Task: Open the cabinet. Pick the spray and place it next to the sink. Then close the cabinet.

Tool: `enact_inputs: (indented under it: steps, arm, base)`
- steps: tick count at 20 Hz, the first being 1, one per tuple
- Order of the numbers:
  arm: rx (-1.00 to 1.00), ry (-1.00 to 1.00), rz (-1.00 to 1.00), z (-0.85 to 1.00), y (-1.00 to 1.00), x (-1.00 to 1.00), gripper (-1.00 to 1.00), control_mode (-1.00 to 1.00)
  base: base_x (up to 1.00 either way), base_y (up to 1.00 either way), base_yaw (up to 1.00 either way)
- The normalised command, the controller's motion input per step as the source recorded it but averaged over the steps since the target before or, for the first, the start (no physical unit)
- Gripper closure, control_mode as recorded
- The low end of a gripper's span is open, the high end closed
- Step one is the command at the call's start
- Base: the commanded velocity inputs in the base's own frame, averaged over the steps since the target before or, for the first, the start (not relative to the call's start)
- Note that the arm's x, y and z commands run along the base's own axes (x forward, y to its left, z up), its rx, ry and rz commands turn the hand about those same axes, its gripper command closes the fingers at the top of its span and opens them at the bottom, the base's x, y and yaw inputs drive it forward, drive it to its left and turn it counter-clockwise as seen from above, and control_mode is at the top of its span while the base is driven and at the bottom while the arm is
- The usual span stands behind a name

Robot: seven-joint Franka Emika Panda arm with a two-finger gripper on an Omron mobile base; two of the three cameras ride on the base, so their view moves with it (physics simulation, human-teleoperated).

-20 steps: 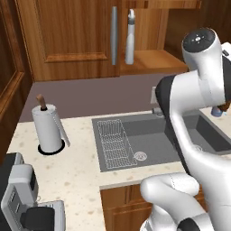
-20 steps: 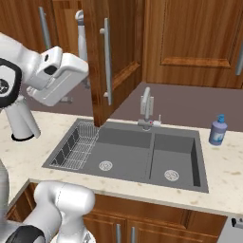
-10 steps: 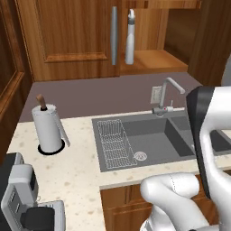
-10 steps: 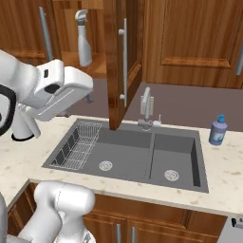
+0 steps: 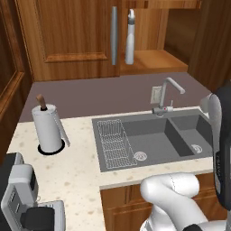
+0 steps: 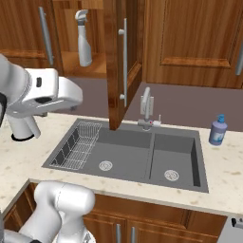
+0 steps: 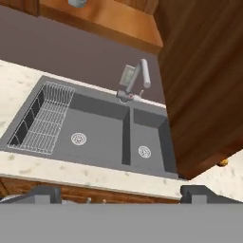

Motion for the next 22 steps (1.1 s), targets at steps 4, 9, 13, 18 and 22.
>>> enact_inputs:
  steps: [4,9,13,18,22]
  arm:
    - [0.32,0.0,0.0,0.37,0.88,0.25,-1.0,-1.0]
    - [0.17,0.01,-0.06,0.15,0.53,0.18,-1.0,-1.0]
    - [0.0,0.12,-0.01,0.0,-0.01,0.09,-1.0,-1.0]
    - [0.0,-0.04,0.02,0.0,0.08,0.92,-1.0,-1.0]
    - [0.02,-0.15,0.05,0.0,0.18,1.0,-1.0,-1.0]
  base:
    - [0.0,0.0,0.0]
    - [0.0,0.0,0.0]
    - [0.0,0.0,0.0]
    - [0.0,0.0,0.0]
    - [0.0,0.0,0.0]
